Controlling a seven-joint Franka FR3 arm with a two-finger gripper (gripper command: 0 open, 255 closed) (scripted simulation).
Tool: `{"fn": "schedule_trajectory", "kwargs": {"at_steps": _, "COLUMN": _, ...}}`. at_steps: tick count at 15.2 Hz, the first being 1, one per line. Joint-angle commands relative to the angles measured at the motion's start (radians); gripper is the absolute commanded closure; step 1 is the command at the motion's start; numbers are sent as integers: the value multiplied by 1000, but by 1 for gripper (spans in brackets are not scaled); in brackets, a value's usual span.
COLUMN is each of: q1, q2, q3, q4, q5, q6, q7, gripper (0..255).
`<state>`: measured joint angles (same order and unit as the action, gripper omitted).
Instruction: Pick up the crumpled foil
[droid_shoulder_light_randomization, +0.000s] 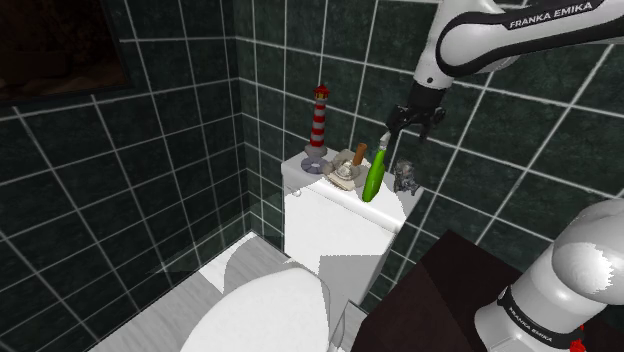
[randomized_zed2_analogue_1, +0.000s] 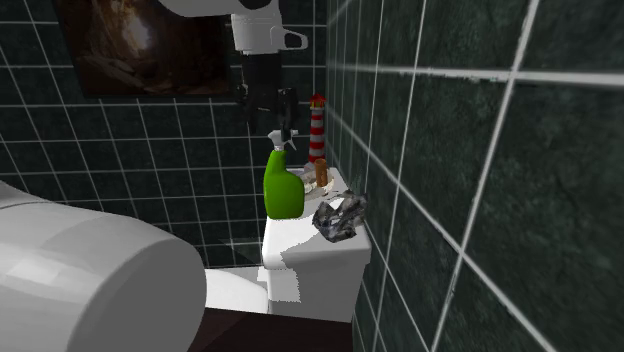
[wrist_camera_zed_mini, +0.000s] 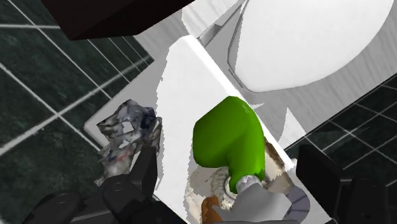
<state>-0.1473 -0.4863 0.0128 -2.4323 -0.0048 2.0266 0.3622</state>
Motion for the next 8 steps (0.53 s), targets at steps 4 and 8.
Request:
{"fn": "schedule_trajectory", "kwargs": {"at_steps": 4, "q1": -67, "q2": 140, "q3": 6, "q4": 12, "q5": -60, "q6": 126, "q7": 121, "gripper": 0}}
{"fn": "schedule_trajectory", "kwargs": {"at_steps": 8, "q1": -119, "q2": 256, "q3": 1, "q4": 37, "q5": -118, "q6": 213, "q7": 223, "gripper": 0}}
